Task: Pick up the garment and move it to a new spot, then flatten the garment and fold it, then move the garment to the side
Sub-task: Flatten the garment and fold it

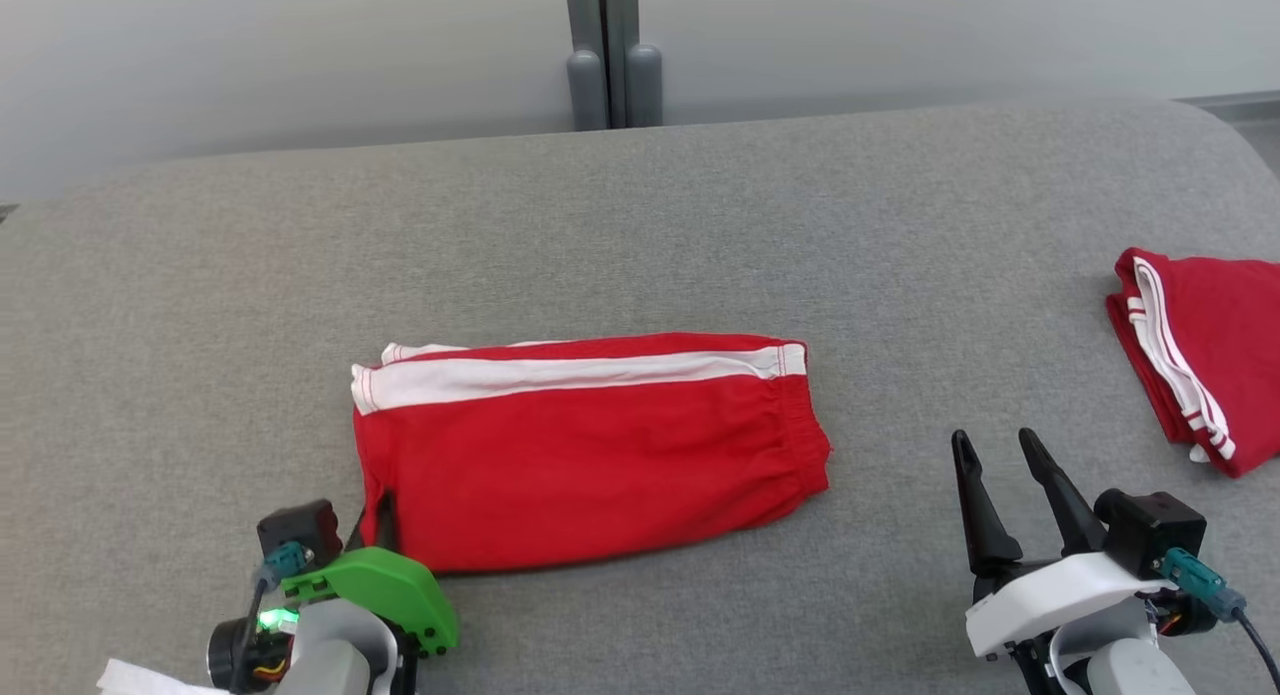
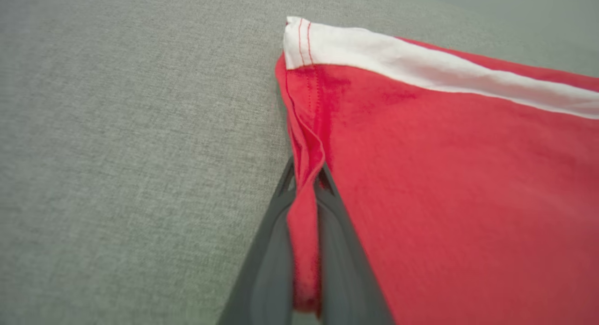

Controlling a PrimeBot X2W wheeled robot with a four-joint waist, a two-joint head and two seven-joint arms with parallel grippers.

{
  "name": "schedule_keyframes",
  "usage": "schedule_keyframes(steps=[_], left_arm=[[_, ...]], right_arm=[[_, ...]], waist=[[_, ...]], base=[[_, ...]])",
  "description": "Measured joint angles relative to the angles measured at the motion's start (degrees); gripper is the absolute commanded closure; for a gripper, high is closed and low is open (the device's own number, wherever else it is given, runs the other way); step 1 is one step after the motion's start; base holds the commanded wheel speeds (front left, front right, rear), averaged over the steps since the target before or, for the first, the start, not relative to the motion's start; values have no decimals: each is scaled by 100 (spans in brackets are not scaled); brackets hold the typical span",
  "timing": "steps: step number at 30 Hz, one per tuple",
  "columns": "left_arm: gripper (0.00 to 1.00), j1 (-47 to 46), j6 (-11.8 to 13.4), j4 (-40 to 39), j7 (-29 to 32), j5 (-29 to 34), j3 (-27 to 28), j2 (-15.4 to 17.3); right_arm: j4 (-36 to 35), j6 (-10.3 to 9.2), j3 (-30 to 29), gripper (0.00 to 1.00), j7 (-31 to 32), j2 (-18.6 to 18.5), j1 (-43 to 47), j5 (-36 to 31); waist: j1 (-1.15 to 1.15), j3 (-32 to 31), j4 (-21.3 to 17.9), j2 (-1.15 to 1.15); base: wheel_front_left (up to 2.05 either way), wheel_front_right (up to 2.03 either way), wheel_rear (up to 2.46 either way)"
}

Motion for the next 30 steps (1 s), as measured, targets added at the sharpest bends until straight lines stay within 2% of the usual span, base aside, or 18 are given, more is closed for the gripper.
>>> schedule_keyframes(steps=[2, 3, 5, 8, 11, 18, 26, 30], left_arm=[[100, 194, 84, -227, 0, -47, -120, 0], [70, 266, 140, -345, 0, -58, -170, 1], [0, 350, 270, -622, 0, -4, -256, 1], [0, 455, 428, -1098, -8, 112, -265, 4], [0, 559, 447, -1474, -7, 403, -392, 4], [0, 664, 447, -2038, -7, 587, -469, 2], [0, 682, 438, -2346, -8, 586, -716, 3], [0, 682, 463, -2455, -8, 556, -816, 4]], right_arm=[[36, 0, 22, 0, 0, 0, 31, -51], [55, 0, 57, 0, 0, -1, 42, -77], [80, 0, 158, 0, 0, -2, 46, -123], [90, 0, 358, 0, 0, 2, 2, -211], [201, 0, 549, 0, -1, 1, -197, -260], [921, 1, 861, 0, -1, 3, -860, -504], [2097, 1, 573, 0, -9, 3, -1316, -740], [2460, 1, 645, 0, -13, 2, -1347, -561]], waist=[[0, -57, 90, 0], [0, -78, 131, 0], [0, -104, 200, 0], [0, -113, 296, 0], [0, -82, 396, 0], [0, 46, 680, 0], [0, 233, 1047, 0], [0, 352, 1190, 0]], base=[[0, 0, 0], [0, 0, 0], [0, 0, 0], [0, 0, 0], [0, 0, 0], [0, 0, 0], [0, 0, 0], [0, 0, 0]])
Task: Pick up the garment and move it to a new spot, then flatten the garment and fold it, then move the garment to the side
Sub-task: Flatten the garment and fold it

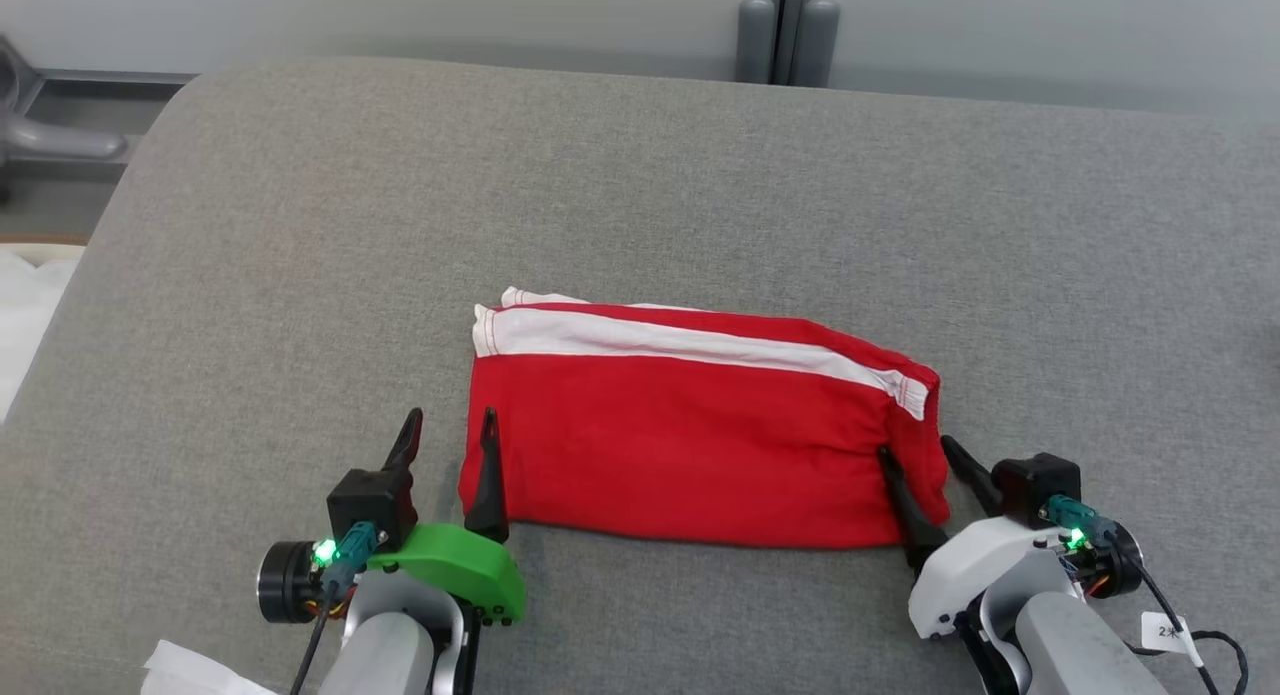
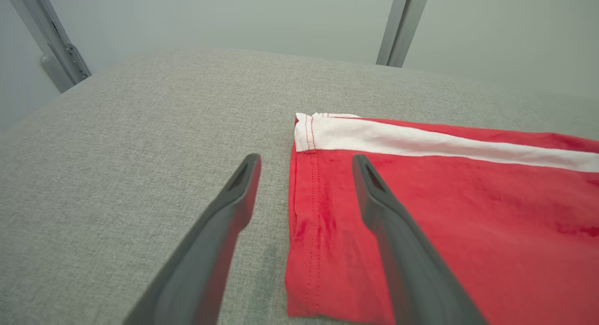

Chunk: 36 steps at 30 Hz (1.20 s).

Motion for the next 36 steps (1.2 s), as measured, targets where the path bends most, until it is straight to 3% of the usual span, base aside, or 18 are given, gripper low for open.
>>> schedule_keyframes(steps=[1, 2, 4, 5, 9, 13, 23, 27, 31, 36], left_arm=[[0, 3, 1, -16, 1, -22, -12, -1], [0, 9, 3, -33, 1, -36, -25, -2], [0, 51, 24, -60, 0, -46, -43, -1], [0, 74, 44, -68, 1, -55, -47, -1], [0, 115, 59, -101, 1, -79, -49, -1], [0, 167, 83, -109, 0, -79, -16, -1], [0, 259, 69, -89, 1, -79, 16, -2], [0, 280, 59, -71, 0, -87, -13, -4], [0, 331, 59, -42, 1, -135, -45, -4], [0, 354, 52, 14, 0, -185, -140, -3]], right_arm=[[38, -1, 43, 0, -5, 0, -1, 97], [57, -1, 85, 15, -12, -2, -1, 208], [70, -7, 300, 94, -37, -32, 0, 495], [59, -7, 404, 100, -49, -41, 9, 634], [-44, -3, 572, 100, -44, -12, 59, 989], [-159, 3, 338, 100, -8, 29, 147, 1069], [-289, 1, -1303, 100, 0, -56, 261, 403], [-328, 0, -1570, 100, 0, -142, 210, 252], [-556, 0, -1181, 100, 0, -110, 91, 316], [-920, 0, 9, 100, 0, -23, 80, 872]], waist=[[0, 23, 23, 0], [0, 43, 43, 0], [0, 88, 82, 0], [0, 105, 94, 0], [0, 118, 73, 0], [0, 90, -15, 0], [0, -31, -407, 0], [0, -82, -568, 0], [0, -165, -681, 0], [0, -288, -702, 0]], base=[[0, 0, 0], [0, 0, 0], [0, 0, 0], [0, 0, 0], [0, 0, 0], [0, 0, 0], [0, 0, 0], [0, 0, 0], [0, 0, 0], [0, 0, 0]])
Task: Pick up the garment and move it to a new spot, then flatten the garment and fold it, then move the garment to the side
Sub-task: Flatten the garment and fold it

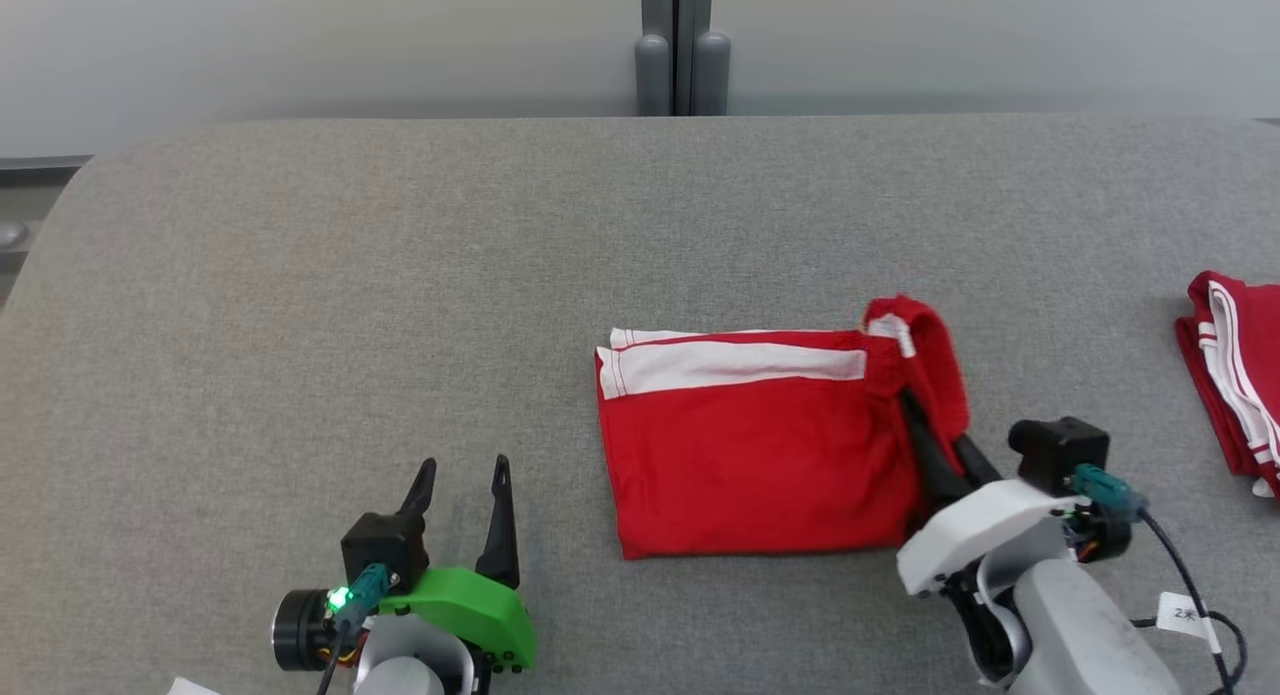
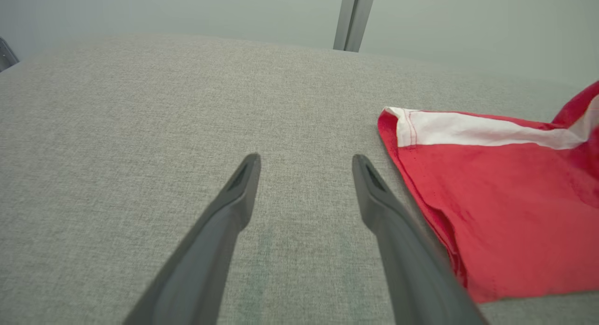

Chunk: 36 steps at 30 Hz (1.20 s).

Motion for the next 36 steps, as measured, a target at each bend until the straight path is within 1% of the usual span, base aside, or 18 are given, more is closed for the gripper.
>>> schedule_keyframes(steps=[3, 6, 10, 11, 12, 13, 15, 18, 20, 22, 26, 32, 36], left_arm=[[0, 10, 0, 5, 1, -32, -54, -1], [0, 14, 9, 3, 1, -62, -94, 1], [0, 16, 12, 25, 1, -103, -226, 0], [0, 17, 27, 42, 0, -130, -252, 0], [0, 16, 31, 44, 1, -141, -269, 1], [0, 16, 37, 46, 1, -146, -294, 1], [0, 16, 52, 56, 0, -204, -352, 1], [0, 16, 87, 55, 0, -230, -386, 1], [0, 18, 112, 57, 1, -245, -354, 1], [0, 21, 127, 46, 0, -231, -288, 1], [0, 79, 124, -44, 0, -15, -114, -1], [0, 194, 49, -267, 0, 470, 154, 1], [0, 292, 0, -430, 0, 744, 300, -1]], right_arm=[[-136, 0, 668, 100, 51, 4, -64, 320], [-222, 0, 1214, 100, 57, 22, -216, 669], [-23, -1, 1696, 100, 57, 24, -508, 815], [82, 0, 1806, 91, 57, 20, -603, 784], [170, -1, 1889, 68, 56, 23, -672, 776], [298, -1, 2009, 0, 58, 22, -755, 764], [460, -1, 2248, 0, 67, 24, -847, 775], [523, 0, 2487, 0, 47, 25, -962, 846], [545, 0, 2566, 0, 40, 34, -976, 866], [538, 0, 2512, 0, 16, 35, -971, 817], [261, 0, 1767, 0, 14, 29, -760, 281], [-341, 0, 402, 0, 13, 19, -12, -684], [-632, 0, -142, 0, 13, 20, 381, -953]], waist=[[0, -34, 87, 0], [0, -53, 224, 0], [0, -53, 452, 0], [0, -47, 516, 0], [0, -40, 564, 0], [0, -31, 624, 0], [0, -7, 737, 0], [0, 25, 846, 0], [0, 40, 851, 0], [0, 44, 811, 0], [0, 16, 643, 0], [0, -66, 244, 0], [0, -99, 0, 0]], base=[[0, 0, 0], [0, 0, 0], [0, 0, 0], [0, 0, 0], [0, 0, 0], [0, 0, 0], [0, 0, 0], [0, 0, 0], [0, 0, 0], [0, 0, 0], [0, 0, 0], [0, 0, 0], [0, 0, 0]])
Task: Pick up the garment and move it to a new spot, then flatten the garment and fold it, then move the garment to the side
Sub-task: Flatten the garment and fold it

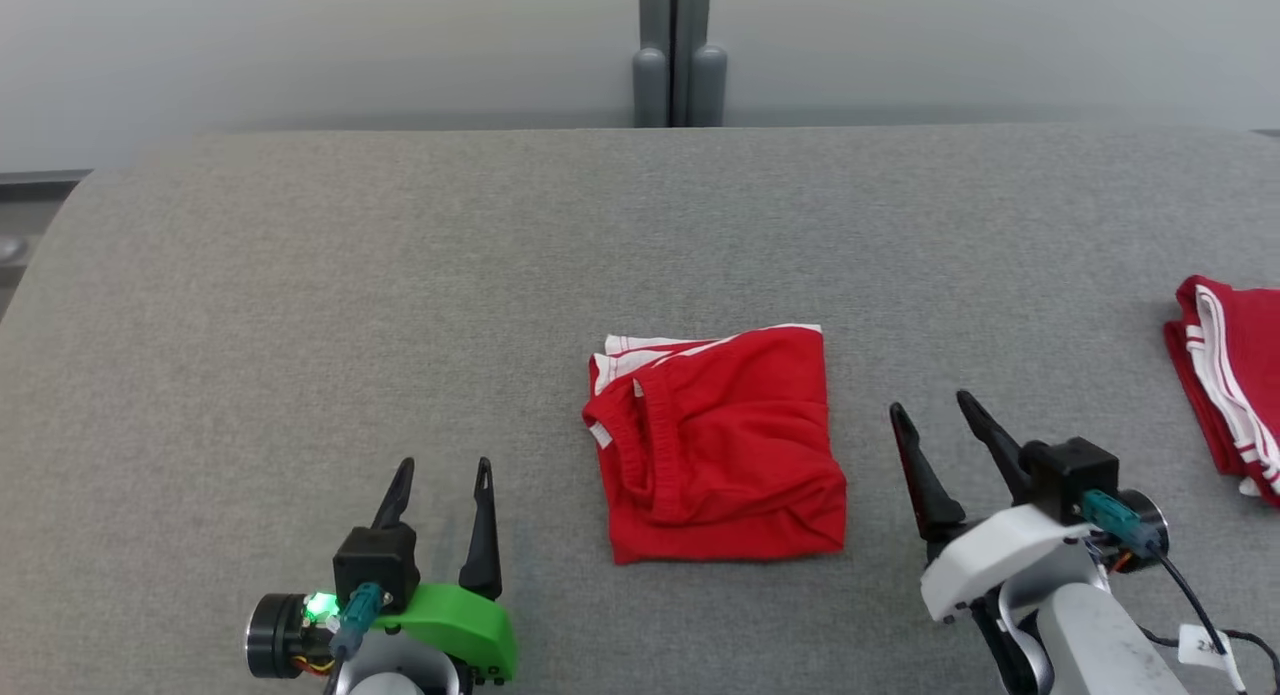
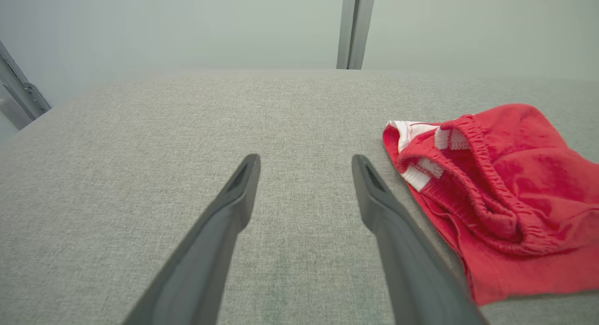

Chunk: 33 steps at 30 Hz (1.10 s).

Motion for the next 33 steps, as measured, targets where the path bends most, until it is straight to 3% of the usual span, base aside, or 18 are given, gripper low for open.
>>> schedule_keyframes(steps=[4, 13, 33], left_arm=[[0, 192, -158, -110, 0, 263, 123, -4], [0, 678, -168, -344, 0, 375, 455, 1], [0, 964, -148, -430, 0, 314, 469, 1]], right_arm=[[-192, 0, -248, 0, 0, 1, 302, -114], [-225, 0, -471, 0, 0, 1, 786, -159], [-185, 0, -229, 0, 0, -1, 1028, -52]], waist=[[0, -40, -239, 0], [0, -232, -613, 0], [0, -413, -561, 0]], base=[[0, 0, 0], [0, 0, 0], [0, 0, 0]])
